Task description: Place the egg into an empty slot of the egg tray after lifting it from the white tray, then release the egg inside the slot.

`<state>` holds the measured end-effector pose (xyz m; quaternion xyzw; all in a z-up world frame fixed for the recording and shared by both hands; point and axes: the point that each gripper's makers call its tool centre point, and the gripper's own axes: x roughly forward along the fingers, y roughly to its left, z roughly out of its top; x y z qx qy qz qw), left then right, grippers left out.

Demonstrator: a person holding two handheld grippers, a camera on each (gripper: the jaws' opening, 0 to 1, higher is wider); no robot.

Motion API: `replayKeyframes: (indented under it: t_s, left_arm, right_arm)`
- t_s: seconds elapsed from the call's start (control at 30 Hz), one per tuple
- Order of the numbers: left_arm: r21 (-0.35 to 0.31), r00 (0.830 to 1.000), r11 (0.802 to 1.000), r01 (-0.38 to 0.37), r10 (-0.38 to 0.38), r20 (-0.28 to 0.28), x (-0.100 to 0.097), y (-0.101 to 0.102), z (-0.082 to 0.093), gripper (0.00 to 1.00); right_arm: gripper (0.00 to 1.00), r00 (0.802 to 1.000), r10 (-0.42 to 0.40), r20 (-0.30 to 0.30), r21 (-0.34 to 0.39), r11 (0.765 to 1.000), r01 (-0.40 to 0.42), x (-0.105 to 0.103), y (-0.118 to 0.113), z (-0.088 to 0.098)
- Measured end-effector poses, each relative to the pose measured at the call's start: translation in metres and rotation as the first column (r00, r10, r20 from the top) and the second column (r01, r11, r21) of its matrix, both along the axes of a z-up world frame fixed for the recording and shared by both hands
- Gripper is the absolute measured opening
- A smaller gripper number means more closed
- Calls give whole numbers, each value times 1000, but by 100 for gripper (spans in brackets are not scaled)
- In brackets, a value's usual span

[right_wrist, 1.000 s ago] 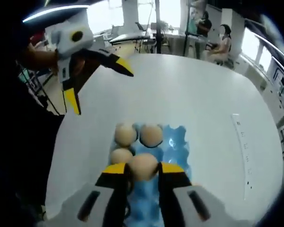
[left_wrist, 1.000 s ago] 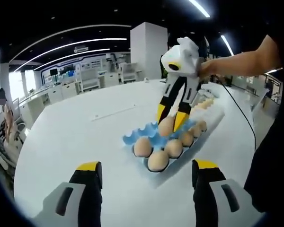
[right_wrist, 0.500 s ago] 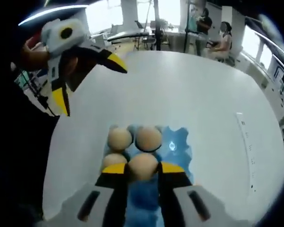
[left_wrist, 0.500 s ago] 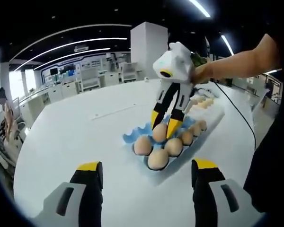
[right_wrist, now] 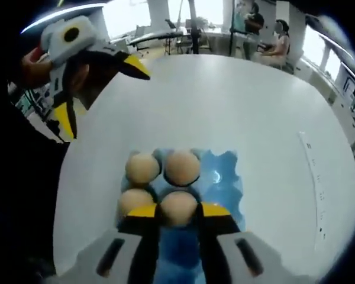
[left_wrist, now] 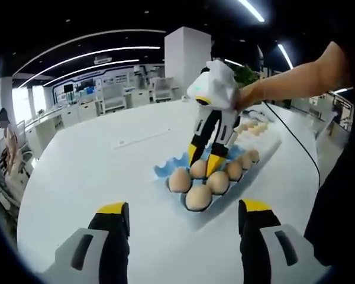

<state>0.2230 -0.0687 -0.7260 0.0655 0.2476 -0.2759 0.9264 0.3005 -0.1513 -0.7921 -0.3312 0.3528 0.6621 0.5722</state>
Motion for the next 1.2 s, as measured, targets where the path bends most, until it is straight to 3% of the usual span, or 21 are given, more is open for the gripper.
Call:
replayKeyframes:
  t_s: [0.73,1.2]
  left_arm:
    - [4,1000,1000,-7,7,9,-1,0,4,74]
    - [7,1000,1000,4,-4,23,4,-4,8,74]
  right_arm:
    - [27,999,26,36,66,997,-28,-5,-5,6]
    - [26,994,-92,53,72,994,88,11,-60,18]
